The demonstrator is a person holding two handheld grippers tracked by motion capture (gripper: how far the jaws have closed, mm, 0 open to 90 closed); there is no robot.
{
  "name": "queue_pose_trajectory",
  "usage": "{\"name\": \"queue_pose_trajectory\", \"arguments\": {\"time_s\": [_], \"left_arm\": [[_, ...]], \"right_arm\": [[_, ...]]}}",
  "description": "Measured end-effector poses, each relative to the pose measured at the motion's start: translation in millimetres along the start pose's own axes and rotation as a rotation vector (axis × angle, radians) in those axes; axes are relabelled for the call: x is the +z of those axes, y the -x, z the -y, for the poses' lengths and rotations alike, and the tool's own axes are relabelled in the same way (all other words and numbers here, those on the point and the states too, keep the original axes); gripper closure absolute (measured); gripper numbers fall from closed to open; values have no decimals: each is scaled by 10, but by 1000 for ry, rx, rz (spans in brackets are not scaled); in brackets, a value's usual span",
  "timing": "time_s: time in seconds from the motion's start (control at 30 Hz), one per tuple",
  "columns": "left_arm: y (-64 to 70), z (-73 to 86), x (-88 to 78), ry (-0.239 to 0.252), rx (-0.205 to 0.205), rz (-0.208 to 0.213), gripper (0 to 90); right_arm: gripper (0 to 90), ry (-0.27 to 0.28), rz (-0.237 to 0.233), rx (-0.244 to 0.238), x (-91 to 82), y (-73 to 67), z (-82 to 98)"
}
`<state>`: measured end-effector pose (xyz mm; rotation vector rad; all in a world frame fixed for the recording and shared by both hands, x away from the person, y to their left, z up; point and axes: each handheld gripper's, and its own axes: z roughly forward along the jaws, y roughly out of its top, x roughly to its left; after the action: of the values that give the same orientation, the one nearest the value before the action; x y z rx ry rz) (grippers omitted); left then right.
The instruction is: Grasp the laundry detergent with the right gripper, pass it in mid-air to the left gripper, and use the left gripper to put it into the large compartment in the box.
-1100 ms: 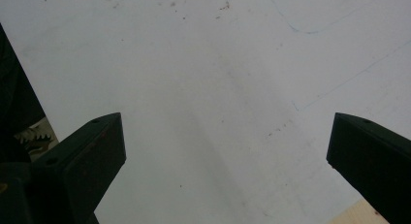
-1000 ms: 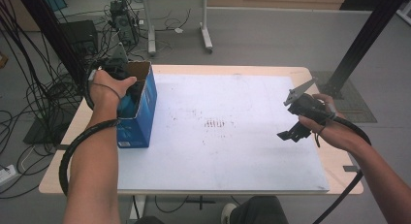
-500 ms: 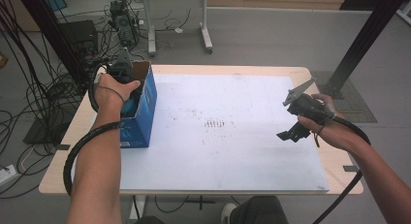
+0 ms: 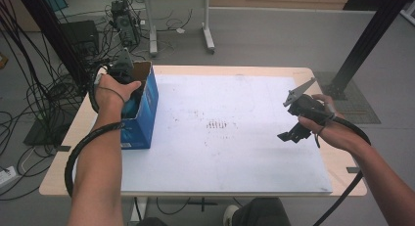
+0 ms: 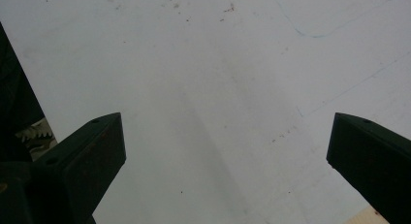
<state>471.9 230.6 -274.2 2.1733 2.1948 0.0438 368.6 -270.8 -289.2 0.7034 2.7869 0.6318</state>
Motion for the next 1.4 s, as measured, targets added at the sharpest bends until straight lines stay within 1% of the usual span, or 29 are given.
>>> {"name": "queue_pose_trajectory", "arguments": {"time_s": [0.37, 0.8, 0.87, 1.4], "left_arm": [[2, -3, 3, -1, 2, 5, 363], [5, 5, 5, 2, -5, 9, 361], [10, 4, 4, 2, 0, 5, 361], [15, 12, 6, 5, -1, 7, 361]], "right_arm": [[4, -11, -4, -4, 25, -14, -17], [4, -15, 2, -11, -20, -22, -38], [4, -14, 4, -10, -26, -20, -38], [4, -14, 5, -16, -28, -23, -48]]}}
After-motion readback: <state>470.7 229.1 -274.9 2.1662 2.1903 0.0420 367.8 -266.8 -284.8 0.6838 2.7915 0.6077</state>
